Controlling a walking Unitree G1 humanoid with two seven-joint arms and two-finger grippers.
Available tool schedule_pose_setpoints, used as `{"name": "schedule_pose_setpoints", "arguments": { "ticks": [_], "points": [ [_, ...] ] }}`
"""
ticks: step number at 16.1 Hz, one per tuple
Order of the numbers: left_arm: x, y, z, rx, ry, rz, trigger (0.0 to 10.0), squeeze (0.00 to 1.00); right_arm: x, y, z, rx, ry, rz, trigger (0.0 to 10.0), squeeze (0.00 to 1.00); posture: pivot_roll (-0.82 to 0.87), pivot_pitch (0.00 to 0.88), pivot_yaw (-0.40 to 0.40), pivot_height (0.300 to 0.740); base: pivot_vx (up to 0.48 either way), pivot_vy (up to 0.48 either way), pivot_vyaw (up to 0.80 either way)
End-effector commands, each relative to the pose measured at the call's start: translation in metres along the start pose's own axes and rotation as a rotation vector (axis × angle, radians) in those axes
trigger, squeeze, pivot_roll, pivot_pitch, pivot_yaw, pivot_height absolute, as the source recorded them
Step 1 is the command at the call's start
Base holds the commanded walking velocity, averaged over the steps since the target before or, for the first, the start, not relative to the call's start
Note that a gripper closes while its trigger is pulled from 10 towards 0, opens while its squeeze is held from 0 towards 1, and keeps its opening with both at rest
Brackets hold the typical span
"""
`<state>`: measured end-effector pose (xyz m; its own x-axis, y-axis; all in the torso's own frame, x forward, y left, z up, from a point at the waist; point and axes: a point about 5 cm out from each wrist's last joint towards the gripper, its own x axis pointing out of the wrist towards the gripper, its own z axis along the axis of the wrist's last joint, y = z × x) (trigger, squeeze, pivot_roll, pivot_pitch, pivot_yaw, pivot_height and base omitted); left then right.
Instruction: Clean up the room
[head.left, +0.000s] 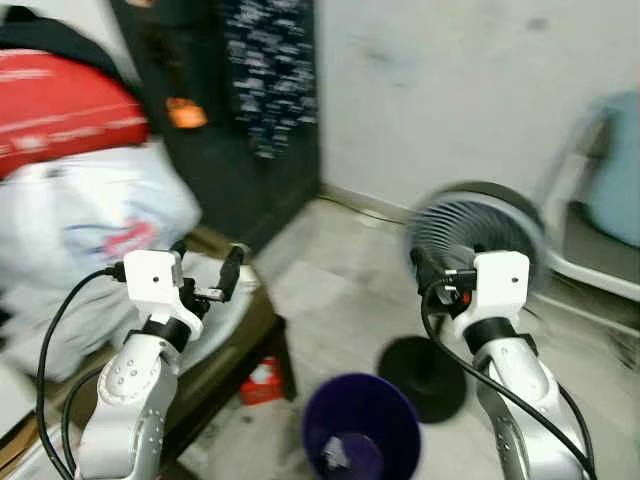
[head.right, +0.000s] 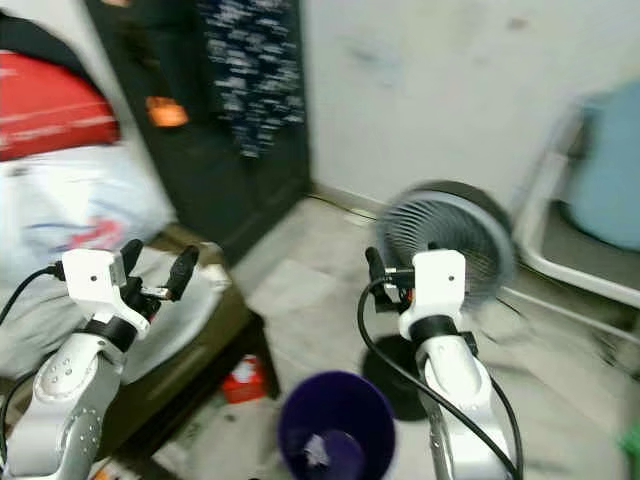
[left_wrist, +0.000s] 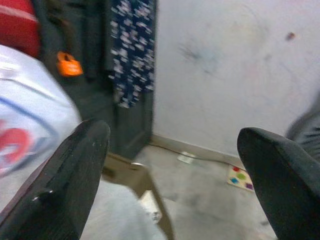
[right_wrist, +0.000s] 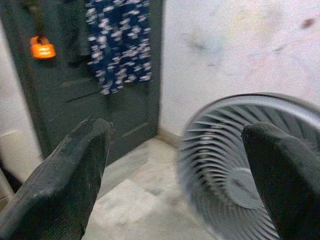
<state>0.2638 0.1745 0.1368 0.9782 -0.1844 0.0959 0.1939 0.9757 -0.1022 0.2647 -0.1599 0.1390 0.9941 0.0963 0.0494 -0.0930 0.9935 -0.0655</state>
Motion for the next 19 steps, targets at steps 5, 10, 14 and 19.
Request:
{"name": "schedule_pose_setpoints", "arguments": {
  "ticks": [5, 10, 14, 19],
  "points": [
    [-0.003, -0.005, -0.001, 0.003, 0.008, 0.002, 10.0, 0.00, -0.001, 0.002, 0.008, 0.004, -0.015, 0.016, 10.0, 0.00, -0.12, 0.000, 0.038, 0.740, 0.000, 0.000, 0.80],
    [-0.004, 0.009, 0.003, 0.073, -0.014, 0.122, 10.0, 0.00, 0.001, 0.005, 0.010, 0.012, -0.017, 0.017, 10.0, 0.00, -0.12, 0.000, 0.038, 0.740, 0.000, 0.000, 0.80],
    [0.001, 0.011, 0.005, 0.087, -0.028, 0.145, 10.0, 0.00, 0.006, 0.006, 0.013, 0.007, -0.030, 0.026, 10.0, 0.00, -0.12, 0.000, 0.031, 0.740, 0.000, 0.000, 0.80],
    [0.000, 0.015, 0.005, 0.105, -0.029, 0.195, 10.0, 0.00, 0.008, 0.005, 0.013, 0.009, -0.035, 0.027, 10.0, 0.00, -0.12, 0.000, 0.031, 0.740, 0.000, 0.000, 0.80]
  ]
}}
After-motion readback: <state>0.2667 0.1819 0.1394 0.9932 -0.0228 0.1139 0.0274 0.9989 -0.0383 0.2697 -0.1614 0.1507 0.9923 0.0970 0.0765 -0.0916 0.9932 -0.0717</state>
